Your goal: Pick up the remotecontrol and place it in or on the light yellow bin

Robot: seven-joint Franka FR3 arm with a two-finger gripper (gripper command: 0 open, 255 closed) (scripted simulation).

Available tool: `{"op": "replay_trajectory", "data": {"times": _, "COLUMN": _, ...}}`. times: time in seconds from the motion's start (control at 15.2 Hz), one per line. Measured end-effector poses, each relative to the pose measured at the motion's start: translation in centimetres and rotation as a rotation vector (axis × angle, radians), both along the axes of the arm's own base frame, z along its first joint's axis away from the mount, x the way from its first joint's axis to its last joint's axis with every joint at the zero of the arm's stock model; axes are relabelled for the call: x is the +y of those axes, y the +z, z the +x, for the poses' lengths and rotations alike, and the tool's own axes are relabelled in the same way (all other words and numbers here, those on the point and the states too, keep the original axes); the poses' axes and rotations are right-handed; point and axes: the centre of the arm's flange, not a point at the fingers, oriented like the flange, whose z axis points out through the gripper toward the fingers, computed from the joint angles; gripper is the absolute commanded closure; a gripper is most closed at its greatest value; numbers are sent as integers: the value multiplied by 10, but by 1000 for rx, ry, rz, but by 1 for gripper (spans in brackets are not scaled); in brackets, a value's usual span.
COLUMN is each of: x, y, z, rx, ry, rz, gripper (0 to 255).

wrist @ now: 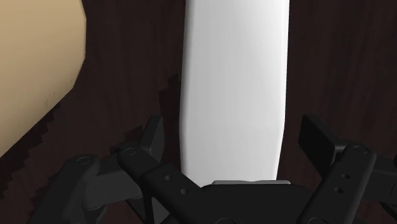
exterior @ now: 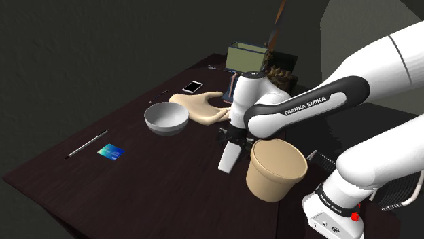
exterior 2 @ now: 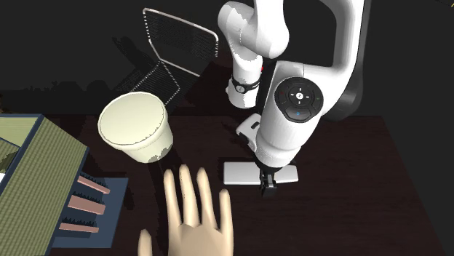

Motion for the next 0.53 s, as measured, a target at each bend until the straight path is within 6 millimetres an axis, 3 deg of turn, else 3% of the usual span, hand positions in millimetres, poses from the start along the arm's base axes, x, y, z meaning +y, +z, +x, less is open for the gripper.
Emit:
{"op": "replay_trajectory", "data": {"times": 0.26, "x": 0, "y": -1, "z": 0, "rx": 0, "ry": 0, "rz": 0, "gripper": 0}}
{"op": "replay_trajectory", "data": {"times": 0.33, "x": 0, "y": -1, "z": 0, "rx": 0, "ry": 0, "rz": 0, "gripper": 255}}
{"op": "replay_trajectory", "data": {"times": 0.53, "x": 0, "y": -1, "z": 0, "rx": 0, "ry": 0, "rz": 0, "gripper": 255}}
